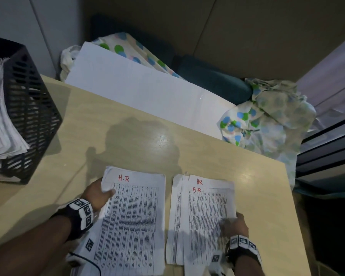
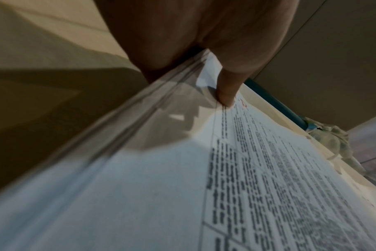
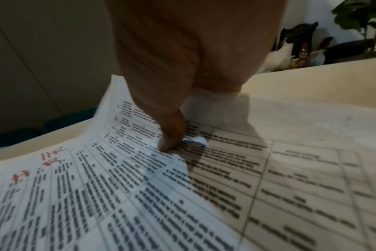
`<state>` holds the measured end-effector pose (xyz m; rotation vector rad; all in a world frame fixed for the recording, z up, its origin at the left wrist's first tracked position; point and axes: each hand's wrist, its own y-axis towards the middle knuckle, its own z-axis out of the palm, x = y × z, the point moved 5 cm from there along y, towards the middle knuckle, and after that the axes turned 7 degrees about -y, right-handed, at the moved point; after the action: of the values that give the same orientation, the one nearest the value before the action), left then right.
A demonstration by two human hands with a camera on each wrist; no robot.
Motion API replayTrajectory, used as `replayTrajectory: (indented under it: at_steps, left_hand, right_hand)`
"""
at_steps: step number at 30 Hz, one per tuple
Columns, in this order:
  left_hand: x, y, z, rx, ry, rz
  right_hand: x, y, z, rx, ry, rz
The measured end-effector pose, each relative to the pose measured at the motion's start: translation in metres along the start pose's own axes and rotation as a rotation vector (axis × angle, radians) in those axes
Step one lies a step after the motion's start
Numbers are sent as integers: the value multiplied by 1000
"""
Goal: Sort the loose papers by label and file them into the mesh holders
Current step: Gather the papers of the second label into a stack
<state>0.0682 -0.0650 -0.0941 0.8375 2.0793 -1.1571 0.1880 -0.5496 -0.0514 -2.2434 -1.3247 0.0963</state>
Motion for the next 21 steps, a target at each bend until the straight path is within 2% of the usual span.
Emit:
replayTrajectory:
  at_steps: [3, 7, 11, 18, 21]
  left_hand:
    - [0, 0, 0, 0, 2, 0]
    - [-3, -1, 1, -3, 14, 7]
    - [-7, -3, 1, 4, 17, 27]
    - [-12, -7, -3, 28, 57, 17]
    - [-15, -9, -4, 29, 67, 10]
  right_hand:
    - [2, -1, -7, -63, -31, -38]
    - [6, -9, -31, -171, 176, -137]
    - [5, -11, -36, -195, 251, -104]
    - [37, -2, 1, -187, 116, -101]
    - [42, 7, 20, -191, -41, -48]
